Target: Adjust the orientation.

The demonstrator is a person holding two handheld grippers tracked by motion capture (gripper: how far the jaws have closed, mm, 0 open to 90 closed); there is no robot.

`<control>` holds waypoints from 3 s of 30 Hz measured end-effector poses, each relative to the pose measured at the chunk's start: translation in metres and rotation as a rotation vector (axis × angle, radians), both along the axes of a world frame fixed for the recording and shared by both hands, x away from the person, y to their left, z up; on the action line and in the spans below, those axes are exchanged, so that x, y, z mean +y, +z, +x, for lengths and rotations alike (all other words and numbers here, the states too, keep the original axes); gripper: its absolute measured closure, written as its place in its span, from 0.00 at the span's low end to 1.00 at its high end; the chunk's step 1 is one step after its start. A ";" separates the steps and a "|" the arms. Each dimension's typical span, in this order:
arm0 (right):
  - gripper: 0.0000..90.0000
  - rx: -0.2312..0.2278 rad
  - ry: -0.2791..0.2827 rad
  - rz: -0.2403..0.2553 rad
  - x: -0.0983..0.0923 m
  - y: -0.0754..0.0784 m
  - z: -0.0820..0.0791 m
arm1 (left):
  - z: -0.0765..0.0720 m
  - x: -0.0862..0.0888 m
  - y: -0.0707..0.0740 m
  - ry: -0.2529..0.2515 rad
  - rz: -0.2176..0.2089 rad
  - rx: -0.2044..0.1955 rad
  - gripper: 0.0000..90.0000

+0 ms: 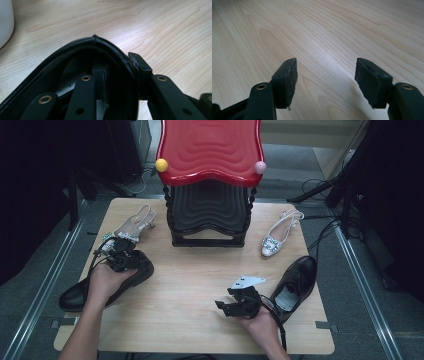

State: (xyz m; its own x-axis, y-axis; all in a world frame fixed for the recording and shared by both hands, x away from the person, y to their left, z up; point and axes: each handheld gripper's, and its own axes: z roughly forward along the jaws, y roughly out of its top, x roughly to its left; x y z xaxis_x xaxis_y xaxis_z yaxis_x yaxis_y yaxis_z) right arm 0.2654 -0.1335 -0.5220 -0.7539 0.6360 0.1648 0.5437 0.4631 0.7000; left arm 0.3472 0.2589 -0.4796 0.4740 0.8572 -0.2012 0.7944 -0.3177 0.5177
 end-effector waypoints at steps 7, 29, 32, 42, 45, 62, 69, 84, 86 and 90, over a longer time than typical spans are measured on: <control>0.39 0.002 -0.001 0.000 -0.001 0.000 0.000 | -0.002 -0.004 0.000 0.007 0.039 -0.024 0.81; 0.40 -0.011 0.031 0.030 0.006 0.007 0.012 | -0.039 -0.020 0.032 -0.035 0.111 -0.064 0.93; 0.40 -0.010 0.033 0.032 0.008 0.007 0.013 | -0.043 -0.023 0.036 -0.049 0.087 -0.074 0.93; 0.41 -0.016 0.025 0.062 0.006 0.012 0.011 | -0.053 -0.069 0.051 -0.135 0.104 -0.082 0.93; 0.41 -0.020 0.021 0.068 0.004 0.013 0.010 | -0.052 -0.079 0.052 -0.156 0.111 -0.076 0.93; 0.40 -0.005 -0.015 0.075 -0.010 0.014 -0.001 | -0.031 -0.177 0.052 -0.331 0.104 -0.033 0.92; 0.40 -0.001 -0.021 0.071 -0.011 0.013 -0.001 | -0.027 -0.211 0.036 -0.371 0.117 -0.015 0.93; 0.40 0.013 -0.012 0.060 -0.008 0.009 -0.001 | -0.013 -0.217 0.018 -0.357 0.028 0.028 0.89; 0.40 0.013 -0.013 0.060 -0.008 0.010 -0.001 | -0.014 -0.216 0.020 -0.354 0.031 0.014 0.88; 0.40 0.014 -0.014 0.062 -0.009 0.010 -0.001 | -0.017 -0.212 0.028 -0.355 0.023 -0.012 0.82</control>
